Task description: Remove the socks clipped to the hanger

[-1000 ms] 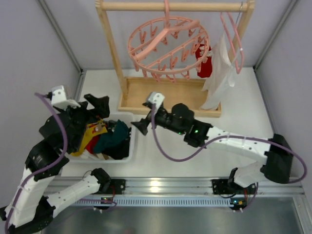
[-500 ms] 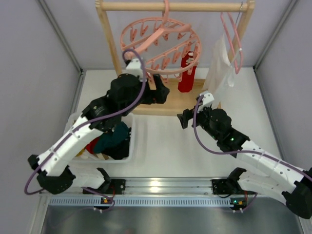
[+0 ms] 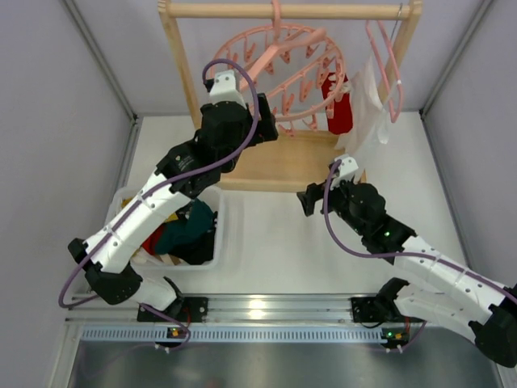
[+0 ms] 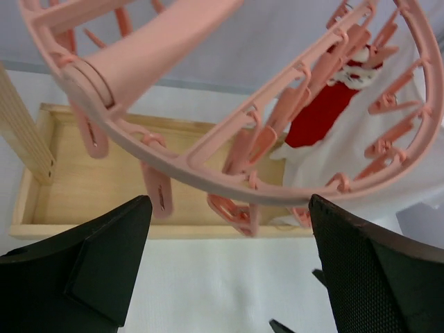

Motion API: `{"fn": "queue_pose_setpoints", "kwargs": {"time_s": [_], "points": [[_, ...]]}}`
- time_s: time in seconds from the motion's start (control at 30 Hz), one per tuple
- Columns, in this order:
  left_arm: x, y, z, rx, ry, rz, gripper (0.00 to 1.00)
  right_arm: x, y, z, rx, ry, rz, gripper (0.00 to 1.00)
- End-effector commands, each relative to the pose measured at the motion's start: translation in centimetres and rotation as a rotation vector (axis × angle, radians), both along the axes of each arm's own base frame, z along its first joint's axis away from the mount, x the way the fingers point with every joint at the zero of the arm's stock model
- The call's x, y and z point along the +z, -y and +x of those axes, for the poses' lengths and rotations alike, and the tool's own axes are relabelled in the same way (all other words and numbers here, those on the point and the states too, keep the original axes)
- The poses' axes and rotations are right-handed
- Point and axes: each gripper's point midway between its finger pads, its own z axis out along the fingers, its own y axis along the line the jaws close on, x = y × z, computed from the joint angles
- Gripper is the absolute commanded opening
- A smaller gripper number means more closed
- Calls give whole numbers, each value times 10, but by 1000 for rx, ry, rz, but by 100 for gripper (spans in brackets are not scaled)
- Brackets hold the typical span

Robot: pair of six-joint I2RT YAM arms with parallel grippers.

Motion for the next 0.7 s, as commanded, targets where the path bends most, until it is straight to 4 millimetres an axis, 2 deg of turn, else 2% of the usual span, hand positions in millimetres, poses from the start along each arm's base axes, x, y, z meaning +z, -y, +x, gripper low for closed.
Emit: {"fn": "queue_pose_setpoints", "kwargs": {"time_s": [0.0,0.23,0.67], "points": [[35,-34,20,128,95,-95,98,14,8,2,-33,25,43,96],[29,-75,46,242,111,-97,98,18,12,6,-53,27,56,96],[25,-114,71,358,117,-46,97,29,32,10,-98,35,68,96]]}}
